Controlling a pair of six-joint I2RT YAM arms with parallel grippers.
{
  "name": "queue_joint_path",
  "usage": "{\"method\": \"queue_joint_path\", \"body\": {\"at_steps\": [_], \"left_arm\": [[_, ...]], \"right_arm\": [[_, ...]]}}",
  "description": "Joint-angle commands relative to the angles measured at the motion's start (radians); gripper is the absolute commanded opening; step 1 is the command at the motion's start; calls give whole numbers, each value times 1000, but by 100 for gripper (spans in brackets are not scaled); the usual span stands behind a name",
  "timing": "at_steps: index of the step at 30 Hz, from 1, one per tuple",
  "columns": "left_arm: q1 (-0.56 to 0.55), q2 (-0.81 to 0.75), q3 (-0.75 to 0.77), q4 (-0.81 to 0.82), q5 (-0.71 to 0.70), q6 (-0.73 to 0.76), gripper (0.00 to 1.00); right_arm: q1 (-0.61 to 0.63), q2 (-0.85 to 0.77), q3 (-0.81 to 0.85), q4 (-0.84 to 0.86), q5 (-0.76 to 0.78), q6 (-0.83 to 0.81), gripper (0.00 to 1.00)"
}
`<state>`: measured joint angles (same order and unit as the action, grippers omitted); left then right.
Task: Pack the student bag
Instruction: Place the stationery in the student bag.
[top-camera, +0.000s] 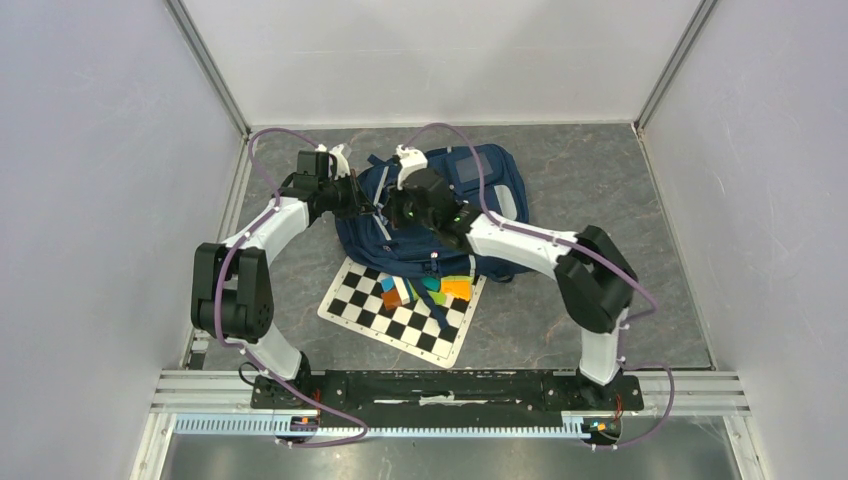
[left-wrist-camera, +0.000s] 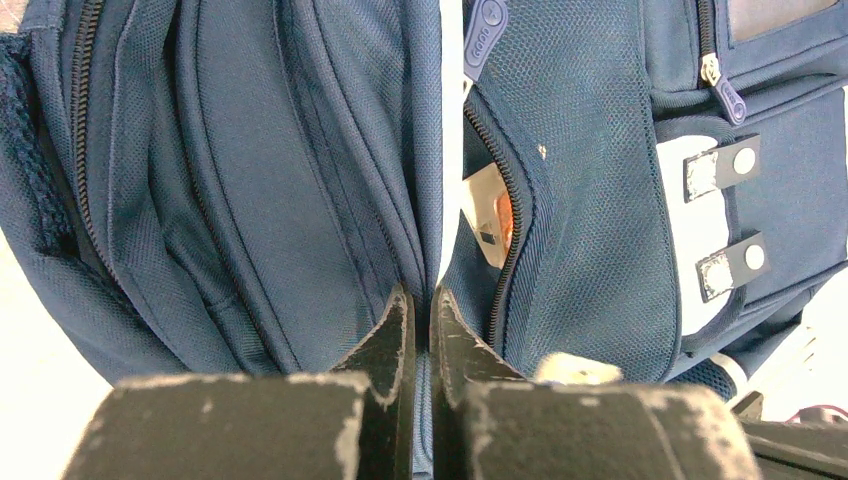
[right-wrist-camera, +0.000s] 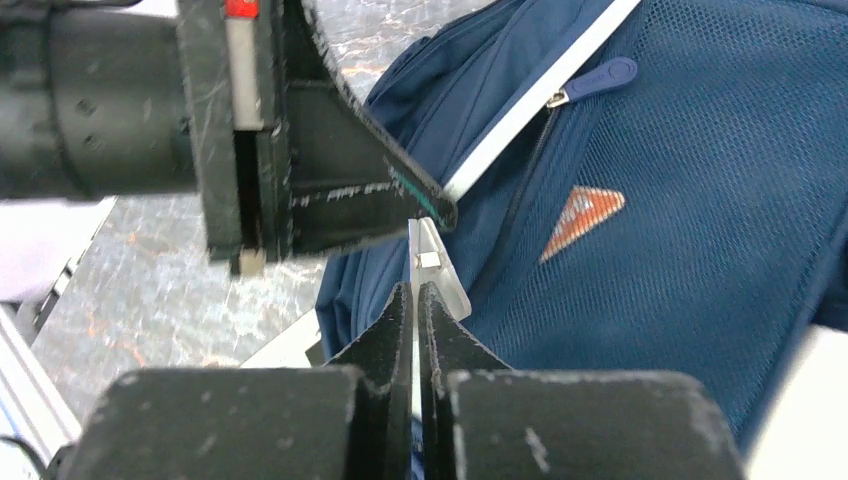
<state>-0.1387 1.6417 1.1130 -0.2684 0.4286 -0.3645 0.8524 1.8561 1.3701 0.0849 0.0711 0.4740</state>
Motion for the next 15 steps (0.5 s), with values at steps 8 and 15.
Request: {"method": "queue_joint_path", "body": {"at_steps": [8,15], "left_arm": [[7,-63,24,-25,30,41,2],[7,-68,22,-24,30,41,2]], "right_arm": [[33,160,195,-60,273,125,0],[32,243,267,-18,178,138,0]]}}
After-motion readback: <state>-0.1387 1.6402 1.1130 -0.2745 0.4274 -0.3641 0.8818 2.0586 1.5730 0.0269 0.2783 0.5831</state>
